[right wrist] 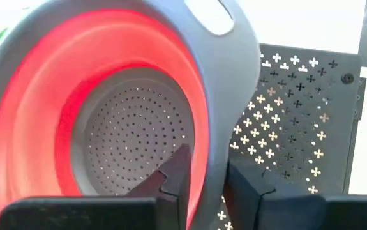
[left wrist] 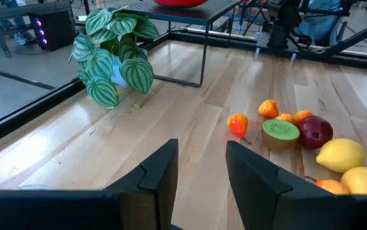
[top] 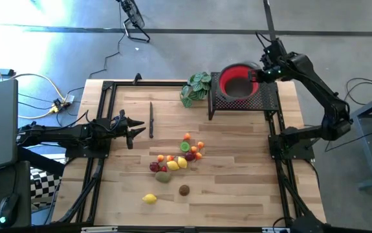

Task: Pick & Place Fruit
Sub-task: Put the red strainer bowl on the shelf

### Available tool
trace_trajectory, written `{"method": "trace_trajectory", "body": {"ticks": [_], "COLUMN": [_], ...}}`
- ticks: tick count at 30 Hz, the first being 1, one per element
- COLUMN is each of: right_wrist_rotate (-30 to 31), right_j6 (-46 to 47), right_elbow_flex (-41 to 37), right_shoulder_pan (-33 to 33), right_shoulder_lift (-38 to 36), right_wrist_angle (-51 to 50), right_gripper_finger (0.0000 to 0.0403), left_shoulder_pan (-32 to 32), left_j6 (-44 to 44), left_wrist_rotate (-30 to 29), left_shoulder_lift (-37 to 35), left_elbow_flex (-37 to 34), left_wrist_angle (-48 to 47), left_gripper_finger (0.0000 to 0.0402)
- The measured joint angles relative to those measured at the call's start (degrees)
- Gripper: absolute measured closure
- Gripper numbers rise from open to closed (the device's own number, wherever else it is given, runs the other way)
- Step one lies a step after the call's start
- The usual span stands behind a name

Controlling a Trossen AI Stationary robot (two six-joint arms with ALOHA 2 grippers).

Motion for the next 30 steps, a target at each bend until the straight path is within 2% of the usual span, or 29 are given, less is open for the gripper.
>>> {"method": "trace_trajectory", "body": {"ticks": [6,13,24,30], "right_wrist_rotate": [4.86,6.01,5.71,6.88], "right_j6": [1.61,4.38,3.88,-1.39], "right_elbow_flex": [0.0,0.0,-0.02,-0.02], "right_shoulder_pan": [0.02,1.02,6.97,11.59], "right_shoulder_lift": [0.0,0.0,-2.68,-7.58], "right_wrist_angle": [1.02,1.79,4.75,7.28], "right_gripper_finger": [0.0302,0.0293,0.0323,0.0347], "left_shoulder_pan": [0.01,0.02,0.02,0.02], "left_j6": [0.0,0.0,0.01,0.0], "left_wrist_rotate": [-0.02,-0.02,-0.02,-0.04], "left_shoulder_lift": [-0.01,0.0,0.01,0.01], "left_elbow_flex": [0.0,0.0,0.0,0.0], "left_wrist_angle": [-0.03,-0.06,-0.08,-0.08], "left_gripper_finger": [0.0274,0.0274,0.0274,0.0274]}}
